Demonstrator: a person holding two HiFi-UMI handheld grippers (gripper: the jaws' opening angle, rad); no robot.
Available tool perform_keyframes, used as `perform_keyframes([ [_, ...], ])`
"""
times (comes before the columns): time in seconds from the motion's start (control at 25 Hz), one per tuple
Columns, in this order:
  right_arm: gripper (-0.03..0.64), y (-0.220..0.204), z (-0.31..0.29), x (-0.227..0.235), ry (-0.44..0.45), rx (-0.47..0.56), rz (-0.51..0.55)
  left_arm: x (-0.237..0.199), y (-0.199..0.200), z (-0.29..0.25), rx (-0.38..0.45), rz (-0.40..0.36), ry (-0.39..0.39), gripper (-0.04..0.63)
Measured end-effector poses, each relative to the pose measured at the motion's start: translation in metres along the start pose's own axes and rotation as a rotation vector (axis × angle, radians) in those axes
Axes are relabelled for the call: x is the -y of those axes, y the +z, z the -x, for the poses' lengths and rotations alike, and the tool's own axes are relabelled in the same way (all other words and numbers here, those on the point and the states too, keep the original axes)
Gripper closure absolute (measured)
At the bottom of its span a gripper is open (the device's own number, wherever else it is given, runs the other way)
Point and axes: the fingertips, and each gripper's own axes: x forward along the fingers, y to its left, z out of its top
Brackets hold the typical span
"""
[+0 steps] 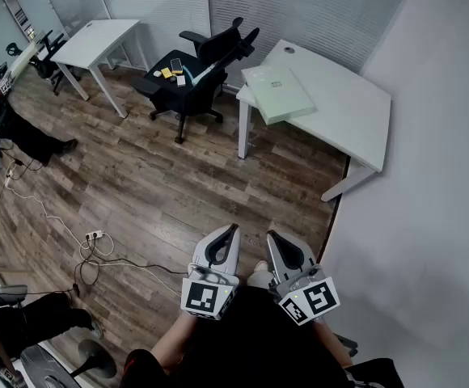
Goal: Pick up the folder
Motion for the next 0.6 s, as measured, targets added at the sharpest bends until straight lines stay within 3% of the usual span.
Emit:
perform_keyframes([
  [0.6, 0.617, -0.011, -0.013, -0.045, -0.072, 0.014, -0.005, -0.026, 0.0, 0.034, 0.002, -0.027, -0.066, 0.591],
])
